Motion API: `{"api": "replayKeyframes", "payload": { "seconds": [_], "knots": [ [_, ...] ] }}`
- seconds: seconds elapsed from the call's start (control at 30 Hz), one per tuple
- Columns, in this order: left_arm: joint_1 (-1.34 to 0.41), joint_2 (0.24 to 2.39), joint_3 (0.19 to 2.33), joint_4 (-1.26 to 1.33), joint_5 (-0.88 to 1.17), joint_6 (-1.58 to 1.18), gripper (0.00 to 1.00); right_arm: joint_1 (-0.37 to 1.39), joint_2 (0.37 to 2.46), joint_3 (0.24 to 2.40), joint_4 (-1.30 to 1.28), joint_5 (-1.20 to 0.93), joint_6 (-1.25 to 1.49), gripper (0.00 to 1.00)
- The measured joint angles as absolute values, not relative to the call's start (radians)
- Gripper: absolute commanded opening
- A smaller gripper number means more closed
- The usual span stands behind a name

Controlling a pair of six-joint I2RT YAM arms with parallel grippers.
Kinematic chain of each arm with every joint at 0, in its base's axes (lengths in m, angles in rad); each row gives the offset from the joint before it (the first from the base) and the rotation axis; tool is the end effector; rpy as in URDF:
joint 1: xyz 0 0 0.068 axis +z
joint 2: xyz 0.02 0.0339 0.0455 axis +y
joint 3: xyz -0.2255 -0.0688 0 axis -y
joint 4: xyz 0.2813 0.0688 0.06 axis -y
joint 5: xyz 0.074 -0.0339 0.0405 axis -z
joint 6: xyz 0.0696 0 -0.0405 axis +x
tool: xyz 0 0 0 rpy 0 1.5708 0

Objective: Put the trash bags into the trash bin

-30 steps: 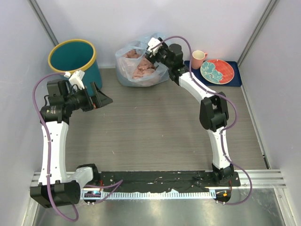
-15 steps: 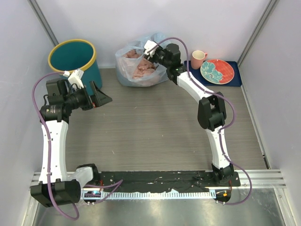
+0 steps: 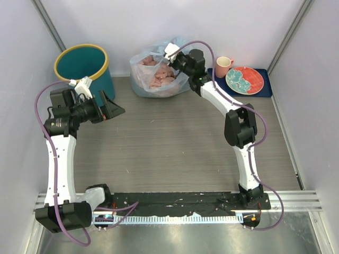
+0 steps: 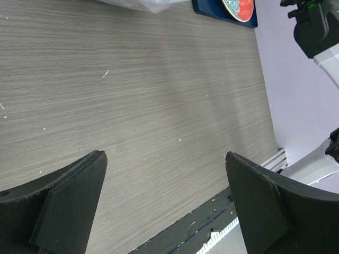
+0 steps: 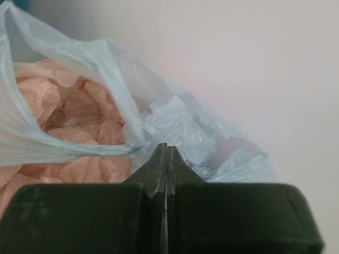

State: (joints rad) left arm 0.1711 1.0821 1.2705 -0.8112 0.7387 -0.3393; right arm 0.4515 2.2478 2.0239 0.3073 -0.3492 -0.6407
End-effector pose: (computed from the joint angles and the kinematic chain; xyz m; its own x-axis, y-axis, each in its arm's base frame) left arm 0.2850 0.0017 0.3510 -0.6795 -0.3671 -0.6352 0.1982 0.7418 -0.6407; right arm 0.5185 0.2779 0.2969 0.4885 -0.3873 -0.7819 -0.5298 0.5803 -0.6185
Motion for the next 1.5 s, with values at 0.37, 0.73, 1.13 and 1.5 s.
{"api": "replayKeyframes", "payload": {
  "seconds": [0.37, 0.73, 1.13, 1.5],
  "knots": [
    [0.193, 1.1, 1.237, -0.772, 0.772, -0.387, 1.0, 0.395, 2.17, 2.066, 0.393, -0.319, -0.429, 0.01],
    [0.202, 1.107, 1.22, -0.743, 0.791, -0.422, 1.0, 0.397, 2.171, 2.275, 0.397, -0.286, -0.269, 0.01],
    [0.205, 1.105, 1.213, -0.703, 0.808, -0.443, 1.0, 0.407, 2.115, 2.271, 0.419, -0.28, -0.166, 0.01],
    [0.205, 1.075, 1.234, -0.699, 0.862, -0.31, 1.0, 0.414, 1.63, 1.831, 0.385, -0.324, -0.112, 0.01]
  ]
}}
